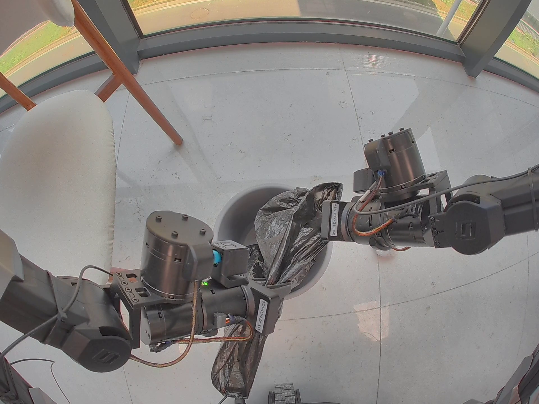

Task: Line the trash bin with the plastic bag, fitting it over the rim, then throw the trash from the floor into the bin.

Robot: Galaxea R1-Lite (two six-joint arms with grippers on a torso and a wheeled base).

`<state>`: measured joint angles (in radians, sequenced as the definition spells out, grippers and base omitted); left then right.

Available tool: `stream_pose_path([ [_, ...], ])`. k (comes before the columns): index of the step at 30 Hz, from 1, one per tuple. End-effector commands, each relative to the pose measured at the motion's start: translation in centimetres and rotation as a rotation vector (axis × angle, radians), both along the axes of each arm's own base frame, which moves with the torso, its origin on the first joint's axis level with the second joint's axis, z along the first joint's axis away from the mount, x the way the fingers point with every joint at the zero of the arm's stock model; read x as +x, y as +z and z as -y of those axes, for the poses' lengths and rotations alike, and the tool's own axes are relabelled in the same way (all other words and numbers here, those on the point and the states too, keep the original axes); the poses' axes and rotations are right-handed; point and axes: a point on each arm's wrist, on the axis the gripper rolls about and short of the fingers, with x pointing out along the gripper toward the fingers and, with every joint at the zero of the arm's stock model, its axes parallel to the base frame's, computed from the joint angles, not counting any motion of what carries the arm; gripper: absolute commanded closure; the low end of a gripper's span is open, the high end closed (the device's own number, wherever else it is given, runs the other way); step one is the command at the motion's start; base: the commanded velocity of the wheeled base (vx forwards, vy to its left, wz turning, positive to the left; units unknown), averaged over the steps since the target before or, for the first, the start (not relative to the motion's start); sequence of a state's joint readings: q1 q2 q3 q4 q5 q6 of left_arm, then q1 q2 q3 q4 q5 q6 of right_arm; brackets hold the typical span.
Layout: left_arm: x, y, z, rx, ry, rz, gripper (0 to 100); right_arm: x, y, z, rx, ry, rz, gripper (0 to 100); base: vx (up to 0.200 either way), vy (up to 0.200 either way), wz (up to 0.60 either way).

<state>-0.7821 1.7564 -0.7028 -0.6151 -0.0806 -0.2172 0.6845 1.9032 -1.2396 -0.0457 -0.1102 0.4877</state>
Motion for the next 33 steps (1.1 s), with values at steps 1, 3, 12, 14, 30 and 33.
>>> stream_pose_path([
  [1, 0.5, -0.5, 0.5, 0.007, 0.006, -0.011, 0, 0.2, 0.1, 0.1, 0.004, -0.008, 0.003, 100, 0.0, 0.0, 0.0],
  [3, 0.6, -1.0, 0.4, 0.02, 0.007, -0.026, 0, 0.2, 0.2, 0.1, 0.009, -0.008, 0.009, 100, 0.0, 0.0, 0.0],
  [12, 2.5, -2.3, 0.1, 0.048, 0.061, -0.044, 0, 0.2, 0.3, 0.2, 0.014, -0.014, 0.013, 100, 0.0, 0.0, 0.0],
  [14, 2.7, -2.6, -0.2, 0.056, 0.072, -0.051, 0, 0.2, 0.4, 0.2, 0.013, -0.017, 0.019, 100, 0.0, 0.0, 0.0],
  [30, 2.7, -6.5, -0.5, 0.067, 0.065, -0.009, 0, 0.3, 0.3, 0.1, 0.011, -0.022, 0.018, 100, 0.0, 0.0, 0.0],
  [33, 3.0, -7.0, -0.3, 0.091, 0.064, 0.003, 0, 0.2, 0.3, 0.2, 0.012, -0.022, 0.019, 100, 0.0, 0.0, 0.0],
])
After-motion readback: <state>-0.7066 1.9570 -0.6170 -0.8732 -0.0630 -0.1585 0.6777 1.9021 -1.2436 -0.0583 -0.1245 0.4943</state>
